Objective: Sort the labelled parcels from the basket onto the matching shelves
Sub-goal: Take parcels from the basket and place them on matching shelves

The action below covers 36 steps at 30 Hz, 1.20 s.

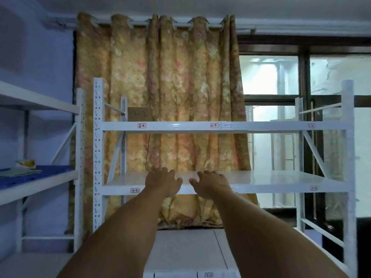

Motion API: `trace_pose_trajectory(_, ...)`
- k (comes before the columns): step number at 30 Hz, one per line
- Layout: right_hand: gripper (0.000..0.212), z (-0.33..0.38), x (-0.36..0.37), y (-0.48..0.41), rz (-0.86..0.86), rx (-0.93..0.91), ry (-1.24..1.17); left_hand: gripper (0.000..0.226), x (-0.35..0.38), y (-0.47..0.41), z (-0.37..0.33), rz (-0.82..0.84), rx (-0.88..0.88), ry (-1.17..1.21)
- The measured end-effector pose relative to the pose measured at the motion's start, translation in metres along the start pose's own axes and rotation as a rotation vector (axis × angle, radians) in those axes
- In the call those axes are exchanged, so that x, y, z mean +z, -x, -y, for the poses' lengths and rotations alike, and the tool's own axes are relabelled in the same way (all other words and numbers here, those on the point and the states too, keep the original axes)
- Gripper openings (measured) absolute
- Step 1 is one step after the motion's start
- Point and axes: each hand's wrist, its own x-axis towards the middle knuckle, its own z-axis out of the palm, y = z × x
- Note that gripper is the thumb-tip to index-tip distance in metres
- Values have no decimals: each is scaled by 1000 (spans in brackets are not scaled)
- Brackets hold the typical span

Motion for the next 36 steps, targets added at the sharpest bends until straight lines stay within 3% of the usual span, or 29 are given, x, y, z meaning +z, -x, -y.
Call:
trace_pose_trajectory(11, 67, 1, -18, 87, 28, -2, -12, 64, -6, 88, -12, 48, -19, 22)
trace_pose_trajectory(20, 69, -58, -33, 135, 67, 41, -15, 65, -27, 121, -71, 64, 29, 63)
trace_pose_trajectory(27, 67, -61, -29, 138, 80, 9, -10, 66, -12, 132, -64, 98, -12, 79)
trace_pose_trajectory(31, 68, -27, -25, 133, 92, -102, -27, 66, -1, 157, -30, 113, -122, 142)
trace_pose_trajectory(36, 69, 64, -3, 133, 192, -275, -111, 63, 9, 219, 42, 137, -317, 74)
